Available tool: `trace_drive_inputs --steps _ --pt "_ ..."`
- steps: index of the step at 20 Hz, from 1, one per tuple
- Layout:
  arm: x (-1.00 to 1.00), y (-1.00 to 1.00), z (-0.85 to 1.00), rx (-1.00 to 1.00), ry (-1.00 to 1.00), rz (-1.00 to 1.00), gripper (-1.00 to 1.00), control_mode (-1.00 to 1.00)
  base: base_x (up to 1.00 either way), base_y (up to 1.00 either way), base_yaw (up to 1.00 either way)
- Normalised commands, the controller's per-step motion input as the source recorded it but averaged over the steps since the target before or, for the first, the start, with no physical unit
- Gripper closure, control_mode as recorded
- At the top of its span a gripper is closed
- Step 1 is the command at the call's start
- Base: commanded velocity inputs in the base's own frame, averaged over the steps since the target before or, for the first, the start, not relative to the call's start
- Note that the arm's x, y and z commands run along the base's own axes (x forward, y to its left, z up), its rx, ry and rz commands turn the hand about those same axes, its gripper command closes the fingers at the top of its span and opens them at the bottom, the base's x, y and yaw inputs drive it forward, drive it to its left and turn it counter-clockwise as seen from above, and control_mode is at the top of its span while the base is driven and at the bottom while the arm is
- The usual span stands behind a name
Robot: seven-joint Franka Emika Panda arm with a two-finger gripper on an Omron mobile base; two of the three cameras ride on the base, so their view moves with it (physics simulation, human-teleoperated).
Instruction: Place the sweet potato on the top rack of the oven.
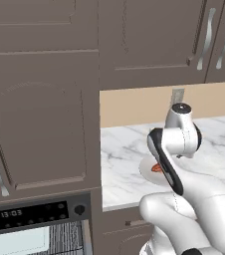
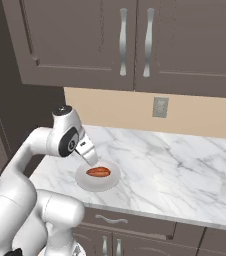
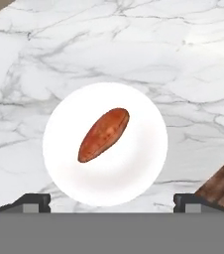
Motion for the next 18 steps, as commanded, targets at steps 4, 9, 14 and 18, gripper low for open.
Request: trace_drive_inputs --steps 4,9,14,18 --pt "0.23 -0.08 -0.39 0.07 0.00 -0.13 -1.00 -1.00 0.00 0.00 0.00" --pt "0.28 -0.23 -0.36 0.11 0.00 -0.10 -1.00 -1.00 0.00 0.00 0.00" --pt "0.29 -0.11 -0.28 0.04 0.04 -0.08 -1.00 -1.00 0.00 0.00 0.00" --pt "0.30 -0.10 -0.22 0.02 0.05 -0.04 -1.00 -1.00 0.00 0.00 0.00"
